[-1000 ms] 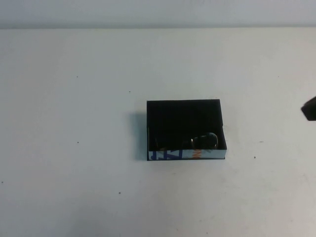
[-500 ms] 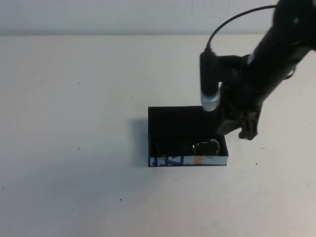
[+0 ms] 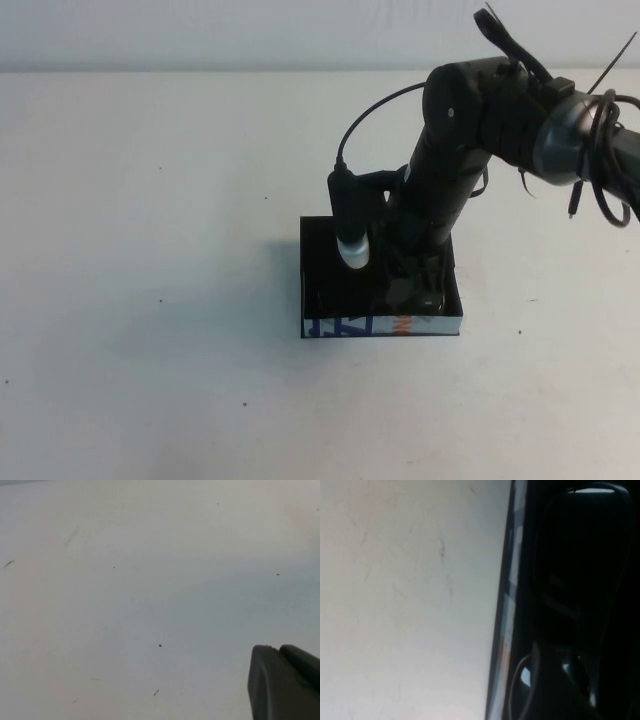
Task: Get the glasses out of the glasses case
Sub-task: Pick up the glasses from the glasses case
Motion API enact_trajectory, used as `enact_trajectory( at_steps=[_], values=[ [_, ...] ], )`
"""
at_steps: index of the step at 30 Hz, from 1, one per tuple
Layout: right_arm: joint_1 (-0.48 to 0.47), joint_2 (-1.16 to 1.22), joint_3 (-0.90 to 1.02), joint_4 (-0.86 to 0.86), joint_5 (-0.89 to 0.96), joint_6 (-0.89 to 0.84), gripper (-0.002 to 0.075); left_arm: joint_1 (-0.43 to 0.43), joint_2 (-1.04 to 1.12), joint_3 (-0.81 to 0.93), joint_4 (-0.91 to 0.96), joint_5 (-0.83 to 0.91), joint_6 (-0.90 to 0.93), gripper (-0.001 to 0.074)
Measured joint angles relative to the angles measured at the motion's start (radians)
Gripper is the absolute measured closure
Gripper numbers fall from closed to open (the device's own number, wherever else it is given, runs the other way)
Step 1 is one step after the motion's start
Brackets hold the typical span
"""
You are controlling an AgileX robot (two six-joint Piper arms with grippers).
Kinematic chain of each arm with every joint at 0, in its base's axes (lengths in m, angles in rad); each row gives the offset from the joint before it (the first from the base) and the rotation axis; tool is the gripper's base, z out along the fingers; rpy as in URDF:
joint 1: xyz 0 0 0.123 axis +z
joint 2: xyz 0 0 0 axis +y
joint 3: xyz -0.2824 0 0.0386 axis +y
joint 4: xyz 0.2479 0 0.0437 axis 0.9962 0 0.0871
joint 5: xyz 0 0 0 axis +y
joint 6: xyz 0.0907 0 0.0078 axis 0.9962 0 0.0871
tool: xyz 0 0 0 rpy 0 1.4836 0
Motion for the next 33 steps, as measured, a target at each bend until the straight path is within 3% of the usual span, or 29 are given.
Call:
enact_trajectory(
  at_steps=[29,33],
  values=[
    [0.005,0.081,-0.005,0.038,-0.100,0.020,0.0435,0.000,0.000,0.000,0.000,0.000,0.000,0.0740],
    [0.005,0.086,-0.005,0.036,-0.101,0.038,0.0500,0.000,0.000,0.000,0.000,0.000,0.000,0.0740]
  ],
)
